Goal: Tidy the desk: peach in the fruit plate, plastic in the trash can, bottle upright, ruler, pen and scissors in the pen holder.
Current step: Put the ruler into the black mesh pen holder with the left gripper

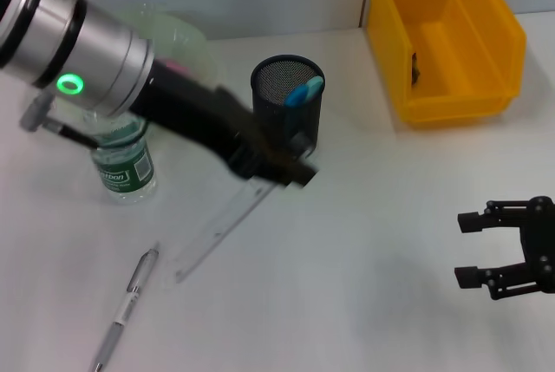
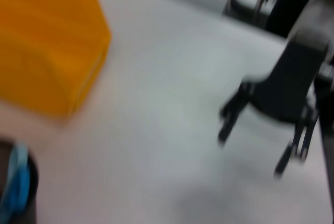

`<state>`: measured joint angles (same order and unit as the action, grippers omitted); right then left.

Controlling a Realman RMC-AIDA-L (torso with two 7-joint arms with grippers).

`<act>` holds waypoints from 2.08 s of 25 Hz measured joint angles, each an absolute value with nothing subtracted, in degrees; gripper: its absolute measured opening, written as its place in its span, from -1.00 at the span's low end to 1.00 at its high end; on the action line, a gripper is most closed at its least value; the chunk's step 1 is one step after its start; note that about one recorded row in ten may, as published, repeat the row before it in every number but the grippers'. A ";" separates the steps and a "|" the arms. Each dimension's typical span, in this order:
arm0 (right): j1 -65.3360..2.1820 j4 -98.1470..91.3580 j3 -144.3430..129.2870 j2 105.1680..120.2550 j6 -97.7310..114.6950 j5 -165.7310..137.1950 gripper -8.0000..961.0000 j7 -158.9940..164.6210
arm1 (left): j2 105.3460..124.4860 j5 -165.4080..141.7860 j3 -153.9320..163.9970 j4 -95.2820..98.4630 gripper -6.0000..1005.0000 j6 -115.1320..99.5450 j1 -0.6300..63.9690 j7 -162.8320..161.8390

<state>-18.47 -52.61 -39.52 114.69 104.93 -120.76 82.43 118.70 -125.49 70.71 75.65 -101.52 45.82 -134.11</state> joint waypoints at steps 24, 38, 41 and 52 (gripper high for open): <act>-20.51 -50.44 -40.08 115.30 103.90 -121.32 0.74 81.82 | 119.12 -62.67 87.14 52.76 -0.21 -55.23 39.58 -83.46; -21.22 -49.13 -40.08 115.22 102.83 -121.39 0.74 81.04 | 119.18 -25.22 106.41 49.05 -0.21 -42.52 35.63 -42.31; -21.23 -49.07 -40.14 115.23 102.80 -121.38 0.74 80.96 | 119.18 -19.67 108.56 47.18 -0.21 -42.43 35.60 -35.74; -21.10 -48.30 -40.17 115.31 102.73 -121.39 0.74 80.73 | 119.18 -8.41 113.45 44.36 -0.20 -42.63 35.59 -21.46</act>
<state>-21.10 -48.30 -40.17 115.31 102.73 -121.39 80.73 119.18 -8.41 113.45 44.36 -42.64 35.59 -21.46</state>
